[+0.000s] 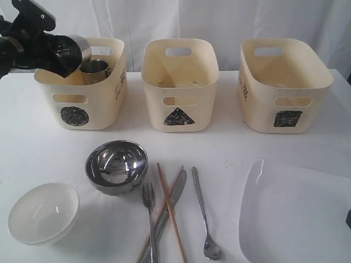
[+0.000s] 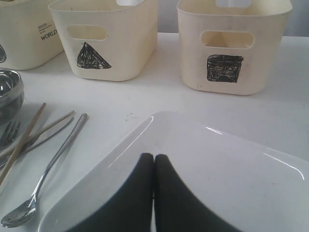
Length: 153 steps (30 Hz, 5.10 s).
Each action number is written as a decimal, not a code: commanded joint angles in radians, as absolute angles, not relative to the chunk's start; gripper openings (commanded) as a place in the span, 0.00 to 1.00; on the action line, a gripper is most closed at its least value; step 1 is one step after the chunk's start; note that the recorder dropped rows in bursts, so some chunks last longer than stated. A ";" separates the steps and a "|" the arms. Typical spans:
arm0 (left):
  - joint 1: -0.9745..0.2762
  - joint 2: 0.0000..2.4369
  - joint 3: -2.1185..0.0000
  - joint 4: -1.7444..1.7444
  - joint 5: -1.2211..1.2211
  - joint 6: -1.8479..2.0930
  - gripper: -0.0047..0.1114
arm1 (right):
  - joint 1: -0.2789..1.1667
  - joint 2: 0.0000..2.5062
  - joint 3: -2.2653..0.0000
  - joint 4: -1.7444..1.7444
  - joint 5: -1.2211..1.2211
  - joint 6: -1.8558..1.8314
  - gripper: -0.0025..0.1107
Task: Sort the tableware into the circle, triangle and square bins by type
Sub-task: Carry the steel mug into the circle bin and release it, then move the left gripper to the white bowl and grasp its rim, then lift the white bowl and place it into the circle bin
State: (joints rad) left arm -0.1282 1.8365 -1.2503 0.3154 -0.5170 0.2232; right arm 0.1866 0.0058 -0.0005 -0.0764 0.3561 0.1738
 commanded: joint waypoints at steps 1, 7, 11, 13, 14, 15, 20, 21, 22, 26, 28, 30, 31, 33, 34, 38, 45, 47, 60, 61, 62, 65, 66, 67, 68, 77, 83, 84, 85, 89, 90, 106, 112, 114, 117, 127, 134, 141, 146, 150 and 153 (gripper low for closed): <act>-0.132 1.827 -1.259 0.326 -0.553 0.208 0.44 | 0.190 0.000 0.000 -0.077 0.343 0.180 0.02; -0.132 1.827 -1.259 0.326 -0.555 0.065 0.70 | 0.190 0.000 0.000 -0.077 0.343 0.180 0.02; -0.132 1.827 -1.259 0.318 -0.547 0.045 0.69 | 0.190 0.000 0.000 -0.077 0.343 0.180 0.02; -0.132 1.827 -1.259 0.318 -0.526 0.021 0.55 | 0.190 0.000 0.000 -0.077 0.343 0.180 0.02; -0.132 1.827 -1.259 0.320 -0.525 0.021 0.43 | 0.190 0.000 0.000 -0.077 0.343 0.180 0.02; -0.132 1.827 -1.259 0.320 -0.539 0.021 0.33 | 0.190 0.000 0.000 -0.077 0.343 0.180 0.02; -0.132 1.827 -1.398 0.325 -0.145 -0.105 0.04 | 0.190 0.000 0.000 -0.077 0.343 0.180 0.02; -0.132 1.827 -1.441 0.325 -0.081 -0.105 0.04 | 0.190 0.000 0.000 -0.077 0.343 0.180 0.02; -0.132 1.827 -1.473 0.325 -0.067 -0.105 0.04 | 0.190 0.000 0.000 -0.077 0.343 0.180 0.02; -0.142 1.839 -1.569 0.319 -0.005 -0.122 0.04 | 0.190 0.000 0.000 -0.077 0.343 0.180 0.02; -0.171 1.888 -1.614 0.283 0.090 -0.141 0.04 | 0.190 0.000 0.000 -0.077 0.343 0.180 0.02; -0.202 1.907 -1.628 0.281 0.141 -0.130 0.04 | 0.190 0.000 0.000 -0.077 0.343 0.180 0.02; -0.211 1.908 -1.628 0.281 0.141 -0.118 0.04 | 0.190 0.000 0.000 -0.077 0.343 0.180 0.02; -0.222 1.909 -1.628 0.281 0.135 -0.054 0.15 | 0.190 0.000 0.000 -0.077 0.343 0.180 0.02; -0.224 1.909 -1.628 0.279 0.126 -0.046 0.32 | 0.190 0.000 0.000 -0.077 0.343 0.180 0.02; -0.224 1.909 -1.628 0.269 0.125 -0.053 0.80 | 0.190 0.000 0.000 -0.077 0.343 0.180 0.02; -0.224 1.864 -1.628 0.244 0.250 -0.053 0.86 | 0.190 0.000 0.000 -0.077 0.343 0.180 0.02; -0.224 1.835 -1.628 0.244 0.320 -0.053 0.86 | 0.190 0.000 0.000 -0.077 0.343 0.180 0.02; -0.224 1.652 -1.628 0.108 0.994 -0.049 0.05 | 0.190 0.000 0.000 -0.077 0.343 0.180 0.02; -0.224 1.654 -1.618 0.081 1.053 -0.049 0.05 | 0.190 0.000 0.000 -0.077 0.343 0.180 0.02; -0.224 1.654 -1.604 0.064 1.080 -0.044 0.05 | 0.190 0.000 0.000 -0.077 0.343 0.180 0.02; -0.224 1.654 -1.524 0.019 1.150 -0.017 0.05 | 0.190 0.000 0.000 -0.077 0.343 0.180 0.02; -0.224 1.654 -1.493 0.000 1.173 -0.005 0.05 | 0.190 0.000 0.000 -0.077 0.343 0.180 0.02; -0.224 1.651 -1.460 -0.019 1.192 0.010 0.05 | 0.190 0.000 0.000 -0.077 0.343 0.180 0.02; -0.224 1.646 -1.434 -0.037 1.201 0.031 0.05 | 0.190 0.000 0.000 -0.077 0.343 0.180 0.02; -0.224 1.510 -1.156 -0.044 1.035 0.068 0.05 | 0.190 0.000 0.000 -0.077 0.343 0.180 0.02; -0.224 1.495 -1.021 -0.067 0.871 0.086 0.20 | 0.190 0.000 0.000 -0.077 0.343 0.180 0.02; -0.224 1.495 -1.008 -0.067 0.850 0.086 0.25 | 0.190 0.000 0.000 -0.077 0.343 0.180 0.02; -0.224 1.495 -0.994 -0.067 0.827 0.088 0.31 | 0.190 0.000 0.000 -0.077 0.343 0.180 0.02; -0.224 1.495 -0.964 -0.067 0.769 0.115 0.52 | 0.190 0.000 0.000 -0.077 0.343 0.180 0.02; -0.224 1.495 -0.959 -0.067 0.758 0.138 0.55 | 0.190 0.000 0.000 -0.077 0.343 0.180 0.02; -0.224 1.565 -0.827 -0.079 0.618 0.245 0.59 | 0.190 0.000 0.000 -0.077 0.343 0.180 0.02; -0.224 1.575 -0.811 -0.099 0.610 0.265 0.26 | 0.190 0.000 0.000 -0.077 0.343 0.180 0.02; -0.224 1.575 -0.811 -0.099 0.609 0.265 0.08 | 0.190 0.000 0.000 -0.077 0.343 0.180 0.02; -0.224 1.575 -0.811 -0.099 0.611 0.265 0.04 | 0.190 0.000 0.000 -0.077 0.343 0.180 0.02; -0.224 1.381 -0.958 0.061 0.777 0.215 0.04 | 0.190 0.000 0.000 -0.077 0.343 0.180 0.02; -0.222 1.267 -1.102 0.190 0.404 0.127 0.04 | 0.190 0.000 0.000 -0.077 0.343 0.180 0.02; -0.222 1.427 -1.114 0.211 -0.434 0.189 0.04 | 0.190 0.000 0.000 -0.077 0.343 0.180 0.02; -0.222 1.641 -1.203 0.049 -0.531 0.372 0.04 | 0.190 0.000 0.000 -0.077 0.343 0.180 0.02; -0.222 1.813 -1.308 0.023 -0.587 0.483 0.04 | 0.190 0.000 0.000 -0.077 0.343 0.180 0.02; -0.222 1.895 -1.378 0.023 -0.577 0.493 0.04 | 0.190 0.000 0.000 -0.077 0.343 0.180 0.02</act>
State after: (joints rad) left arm -0.2209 1.8441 -1.3167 0.0413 -0.5471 0.4734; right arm 0.1866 0.0058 -0.0005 -0.0764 0.3561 0.1759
